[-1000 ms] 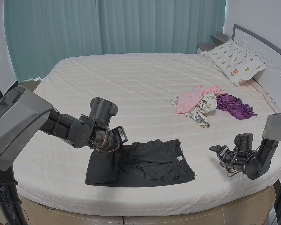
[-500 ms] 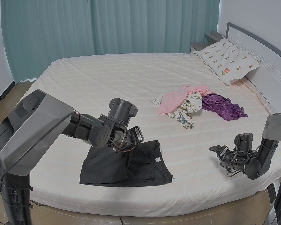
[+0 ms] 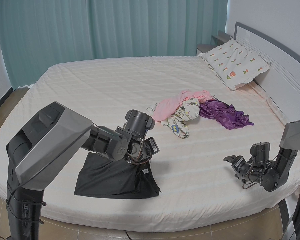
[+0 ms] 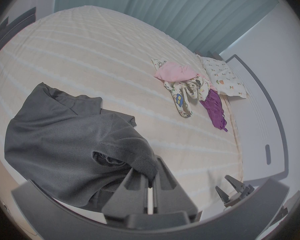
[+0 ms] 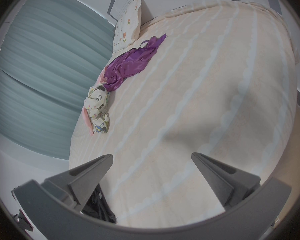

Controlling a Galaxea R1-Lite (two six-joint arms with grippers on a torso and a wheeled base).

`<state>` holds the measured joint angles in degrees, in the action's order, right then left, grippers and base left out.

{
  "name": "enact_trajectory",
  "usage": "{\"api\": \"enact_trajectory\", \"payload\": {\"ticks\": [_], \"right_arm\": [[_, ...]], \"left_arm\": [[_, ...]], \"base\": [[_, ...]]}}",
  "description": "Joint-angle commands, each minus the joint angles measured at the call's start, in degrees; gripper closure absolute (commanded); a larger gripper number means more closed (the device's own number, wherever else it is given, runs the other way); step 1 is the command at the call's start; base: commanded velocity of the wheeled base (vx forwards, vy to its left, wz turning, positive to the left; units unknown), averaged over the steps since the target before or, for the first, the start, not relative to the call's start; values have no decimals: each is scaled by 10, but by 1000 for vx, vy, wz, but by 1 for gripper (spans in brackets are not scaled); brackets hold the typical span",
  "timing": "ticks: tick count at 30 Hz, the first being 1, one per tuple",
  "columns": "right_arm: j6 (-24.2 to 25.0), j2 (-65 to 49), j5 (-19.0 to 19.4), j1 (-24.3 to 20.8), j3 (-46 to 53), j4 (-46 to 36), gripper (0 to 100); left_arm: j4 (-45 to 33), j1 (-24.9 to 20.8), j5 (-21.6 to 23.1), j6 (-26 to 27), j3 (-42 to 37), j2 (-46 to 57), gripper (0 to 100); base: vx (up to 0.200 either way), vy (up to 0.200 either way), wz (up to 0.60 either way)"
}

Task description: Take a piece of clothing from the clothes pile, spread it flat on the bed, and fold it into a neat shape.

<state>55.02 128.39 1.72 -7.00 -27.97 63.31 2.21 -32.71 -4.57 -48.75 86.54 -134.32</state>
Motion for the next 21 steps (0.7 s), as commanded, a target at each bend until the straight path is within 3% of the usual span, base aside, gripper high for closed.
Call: {"api": "enact_trajectory", "payload": {"ticks": [1,2,12,20,21], "right_arm": [[0,1,0,-1,1,0,0],[0,2,0,-1,1,0,0],[0,5,0,0,2,1,0],[0,5,0,-1,3,0,0],[0,5,0,-1,3,0,0]], "left_arm": [[0,1,-19,-6,18,-28,100],[0,1,-21,-6,18,-29,0],[-4,7,-30,-55,28,-17,0],[-19,54,-22,-76,-17,56,0],[-16,75,2,-78,-58,73,0]], "base": [[0,0,0],[0,0,0],[0,0,0],[0,0,0],[0,0,0]]}}
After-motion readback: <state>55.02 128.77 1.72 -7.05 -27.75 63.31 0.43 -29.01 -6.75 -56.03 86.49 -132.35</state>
